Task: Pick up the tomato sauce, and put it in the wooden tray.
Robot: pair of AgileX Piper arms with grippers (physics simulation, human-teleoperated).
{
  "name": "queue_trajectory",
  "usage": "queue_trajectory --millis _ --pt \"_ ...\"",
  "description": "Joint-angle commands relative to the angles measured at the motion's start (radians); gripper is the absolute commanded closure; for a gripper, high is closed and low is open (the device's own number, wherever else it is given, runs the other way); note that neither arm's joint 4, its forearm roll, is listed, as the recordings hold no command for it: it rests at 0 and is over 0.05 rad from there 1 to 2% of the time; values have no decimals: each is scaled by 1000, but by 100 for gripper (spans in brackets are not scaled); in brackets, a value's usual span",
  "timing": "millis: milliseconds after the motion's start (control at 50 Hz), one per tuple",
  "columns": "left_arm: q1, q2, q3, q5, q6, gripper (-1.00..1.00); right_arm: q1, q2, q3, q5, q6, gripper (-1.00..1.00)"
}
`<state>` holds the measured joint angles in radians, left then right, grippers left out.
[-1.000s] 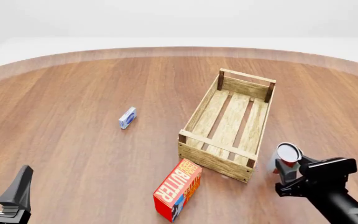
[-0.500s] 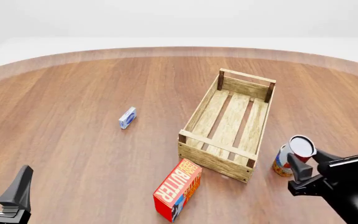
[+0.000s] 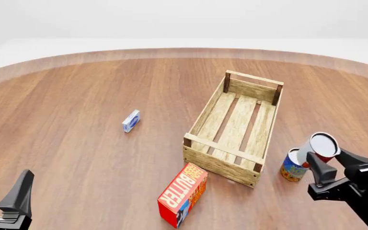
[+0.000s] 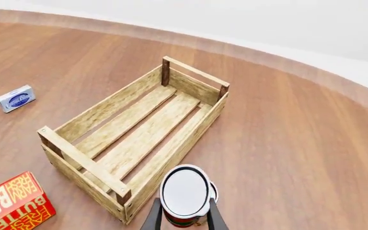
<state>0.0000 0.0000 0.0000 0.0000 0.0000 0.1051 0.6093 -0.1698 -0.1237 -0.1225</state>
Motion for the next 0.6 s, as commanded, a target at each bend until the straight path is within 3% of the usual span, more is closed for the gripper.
queue_trajectory --millis 20,600 --pt "0 0 0 0 0 -100 -2 -55 -29 53 11 100" --pt "0 0 0 0 0 -100 15 50 -74 -26 -4 100"
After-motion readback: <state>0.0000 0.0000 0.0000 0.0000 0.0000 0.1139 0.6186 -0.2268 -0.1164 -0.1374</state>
